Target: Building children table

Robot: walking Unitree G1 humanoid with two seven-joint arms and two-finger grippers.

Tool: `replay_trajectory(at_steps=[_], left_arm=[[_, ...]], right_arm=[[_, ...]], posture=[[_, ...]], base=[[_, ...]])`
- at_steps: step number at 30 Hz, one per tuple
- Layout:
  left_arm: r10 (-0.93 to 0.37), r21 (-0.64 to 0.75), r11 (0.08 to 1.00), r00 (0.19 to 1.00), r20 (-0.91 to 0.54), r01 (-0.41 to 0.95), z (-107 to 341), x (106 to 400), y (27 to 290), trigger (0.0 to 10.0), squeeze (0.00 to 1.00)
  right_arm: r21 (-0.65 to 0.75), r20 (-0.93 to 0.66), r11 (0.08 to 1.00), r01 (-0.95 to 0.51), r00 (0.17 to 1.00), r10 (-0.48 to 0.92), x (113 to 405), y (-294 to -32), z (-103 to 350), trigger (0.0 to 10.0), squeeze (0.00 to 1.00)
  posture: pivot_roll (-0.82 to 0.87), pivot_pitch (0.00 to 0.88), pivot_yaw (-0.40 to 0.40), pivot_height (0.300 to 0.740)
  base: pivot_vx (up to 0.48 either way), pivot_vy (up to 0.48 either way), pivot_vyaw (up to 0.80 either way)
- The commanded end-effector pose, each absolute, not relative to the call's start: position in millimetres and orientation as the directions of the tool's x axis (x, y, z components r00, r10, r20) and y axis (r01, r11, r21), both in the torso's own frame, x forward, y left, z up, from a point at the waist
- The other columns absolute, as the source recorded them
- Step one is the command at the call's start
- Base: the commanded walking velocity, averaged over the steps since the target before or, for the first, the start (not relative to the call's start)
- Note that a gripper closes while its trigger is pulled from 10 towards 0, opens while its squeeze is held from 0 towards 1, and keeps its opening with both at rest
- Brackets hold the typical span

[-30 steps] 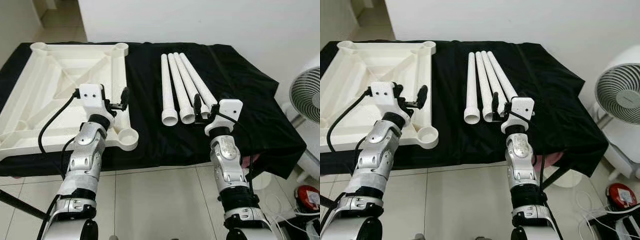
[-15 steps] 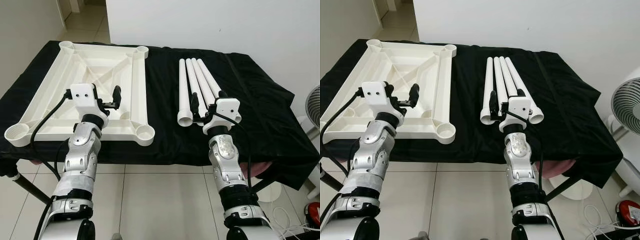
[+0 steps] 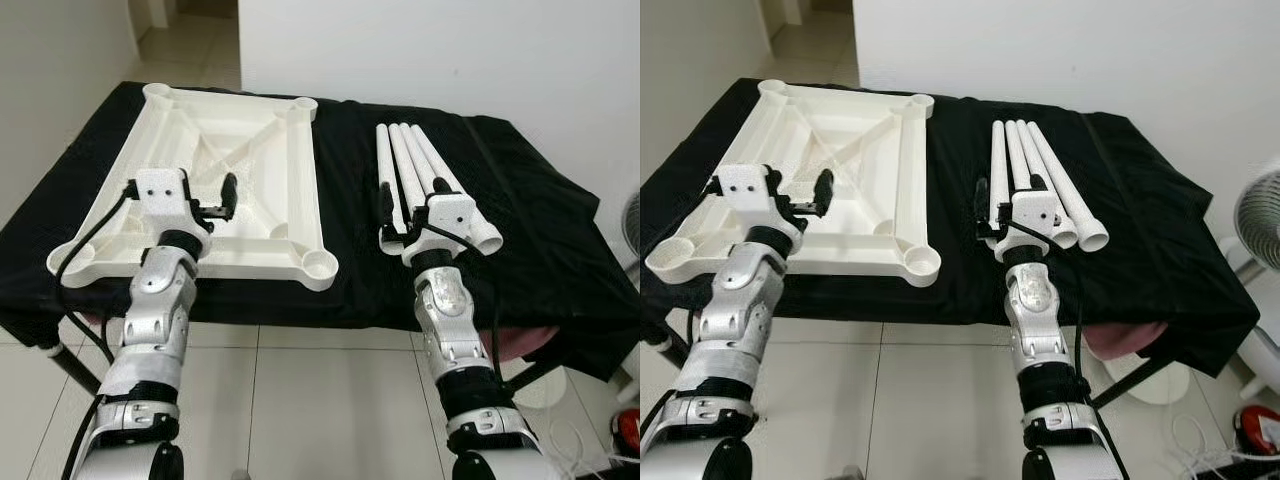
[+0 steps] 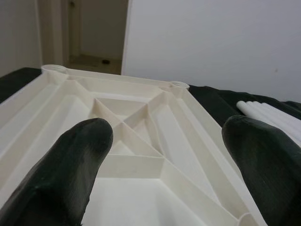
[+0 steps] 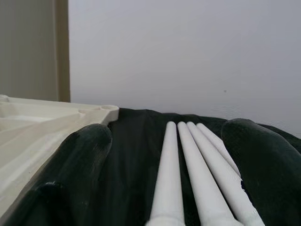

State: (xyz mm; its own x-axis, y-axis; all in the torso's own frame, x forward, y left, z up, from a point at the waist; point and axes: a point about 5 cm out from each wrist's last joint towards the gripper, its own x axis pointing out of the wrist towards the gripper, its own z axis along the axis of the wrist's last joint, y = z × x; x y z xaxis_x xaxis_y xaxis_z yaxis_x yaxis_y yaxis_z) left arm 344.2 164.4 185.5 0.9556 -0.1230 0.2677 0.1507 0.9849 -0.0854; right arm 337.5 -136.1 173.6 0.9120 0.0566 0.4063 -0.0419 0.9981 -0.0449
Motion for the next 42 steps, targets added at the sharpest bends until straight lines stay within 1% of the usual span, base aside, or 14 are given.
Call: replay_trajectory(at_steps=[1,10,11,23,33,42], left_arm=[[-0.149,-0.079,0.981,0.951,0.272,0.176,185,344,158,10.0,0.0],[-0.153,-0.058,0.983,0.949,0.277,0.176,186,343,158,10.0,0.0],[-0.172,-0.038,0.981,0.942,0.289,0.191,188,342,155,10.0,0.0],[-0.221,0.03,0.974,0.929,0.296,0.222,189,340,147,10.0,0.0],[-0.308,0.068,0.951,0.905,0.292,0.301,187,337,140,10.0,0.0],[-0.327,0.082,0.945,0.902,0.283,0.317,184,335,142,10.0,0.0]], right_arm=[[-0.034,0.405,0.999,-0.026,0.914,0.037,337,-140,171,10.0,0.0],[-0.036,0.409,0.999,-0.028,0.912,0.04,338,-140,171,10.0,0.0],[-0.04,0.41,0.999,-0.028,0.911,0.042,338,-140,171,10.0,0.0],[-0.043,0.413,0.999,-0.021,0.91,0.036,338,-142,171,10.0,0.0],[-0.035,0.406,0.999,0.01,0.914,0.005,338,-148,169,10.0,0.0],[-0.027,0.401,0.999,0.017,0.916,-0.005,334,-153,165,10.0,0.0]], posture=[[-0.01,0.0,-0.051,0.74],[-0.01,0.0,-0.05,0.74],[-0.01,0.0,-0.052,0.74],[-0.01,0.0,-0.053,0.74],[-0.02,0.0,-0.044,0.74],[-0.03,0.0,-0.039,0.74]], base=[[0.0,0.292,0.0],[0.0,0.028,0.0],[0.0,0.0,0.0],[0.0,0.0,0.0],[0.0,0.0,0.0],[0.0,0.0,0.0]])
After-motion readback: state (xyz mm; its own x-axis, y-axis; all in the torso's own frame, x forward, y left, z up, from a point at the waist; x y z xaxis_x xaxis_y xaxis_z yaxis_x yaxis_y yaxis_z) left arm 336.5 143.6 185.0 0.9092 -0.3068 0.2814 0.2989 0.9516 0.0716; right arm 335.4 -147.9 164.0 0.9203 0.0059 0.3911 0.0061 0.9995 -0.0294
